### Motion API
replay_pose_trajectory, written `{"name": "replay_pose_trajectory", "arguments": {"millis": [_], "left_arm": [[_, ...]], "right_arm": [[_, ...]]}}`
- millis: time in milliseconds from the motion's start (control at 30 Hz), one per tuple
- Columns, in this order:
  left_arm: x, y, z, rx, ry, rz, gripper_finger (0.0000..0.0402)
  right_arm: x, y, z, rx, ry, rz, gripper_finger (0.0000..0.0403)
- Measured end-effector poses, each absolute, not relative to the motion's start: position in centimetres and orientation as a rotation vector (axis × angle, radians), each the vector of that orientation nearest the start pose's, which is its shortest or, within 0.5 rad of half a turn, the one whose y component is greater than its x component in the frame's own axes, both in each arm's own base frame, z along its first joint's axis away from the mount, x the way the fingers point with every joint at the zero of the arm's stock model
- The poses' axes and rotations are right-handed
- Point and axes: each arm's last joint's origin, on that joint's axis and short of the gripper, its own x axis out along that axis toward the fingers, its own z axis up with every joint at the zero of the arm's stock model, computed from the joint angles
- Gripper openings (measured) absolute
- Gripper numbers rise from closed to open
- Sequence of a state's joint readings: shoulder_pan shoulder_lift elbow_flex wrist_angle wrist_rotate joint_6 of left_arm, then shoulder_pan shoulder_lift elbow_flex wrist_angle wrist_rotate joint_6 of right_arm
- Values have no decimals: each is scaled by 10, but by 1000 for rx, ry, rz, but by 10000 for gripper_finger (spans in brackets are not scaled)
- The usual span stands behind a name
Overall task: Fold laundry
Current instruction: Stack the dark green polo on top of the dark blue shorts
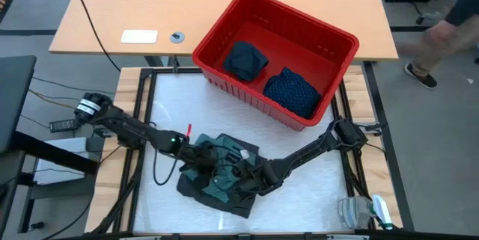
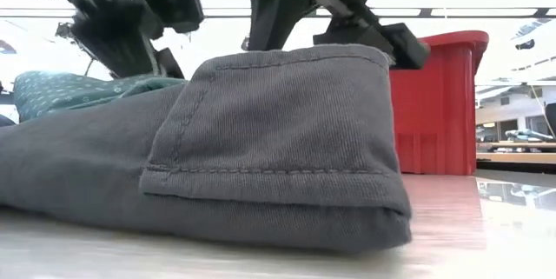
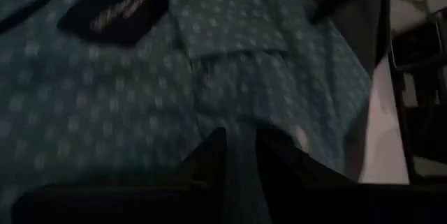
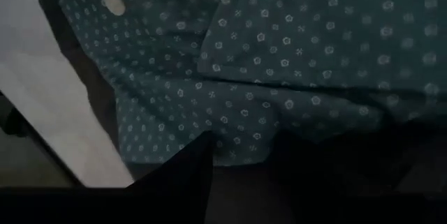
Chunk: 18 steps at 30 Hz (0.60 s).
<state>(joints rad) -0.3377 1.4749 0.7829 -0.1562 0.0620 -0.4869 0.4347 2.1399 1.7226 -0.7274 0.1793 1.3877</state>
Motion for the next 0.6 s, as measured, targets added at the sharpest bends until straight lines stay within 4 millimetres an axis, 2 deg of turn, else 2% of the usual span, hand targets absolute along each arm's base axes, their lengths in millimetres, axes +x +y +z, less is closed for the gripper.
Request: {"name": "replay_pose_trajectory", "arguments": {"millis": [200, 367, 467, 600], "left_arm": [[241, -92, 214, -426, 955, -88, 85], [201, -86, 229, -571, 900, 85, 85], [174, -86, 226, -688, 852, 183, 95], [150, -92, 203, -808, 739, 236, 139]], "right_arm": [[422, 156, 194, 790, 1027, -521, 167], [430, 130, 205, 740, 1021, -505, 167], [431, 117, 223, 765, 1016, -469, 167], [427, 105, 251, 815, 1002, -394, 167]]}}
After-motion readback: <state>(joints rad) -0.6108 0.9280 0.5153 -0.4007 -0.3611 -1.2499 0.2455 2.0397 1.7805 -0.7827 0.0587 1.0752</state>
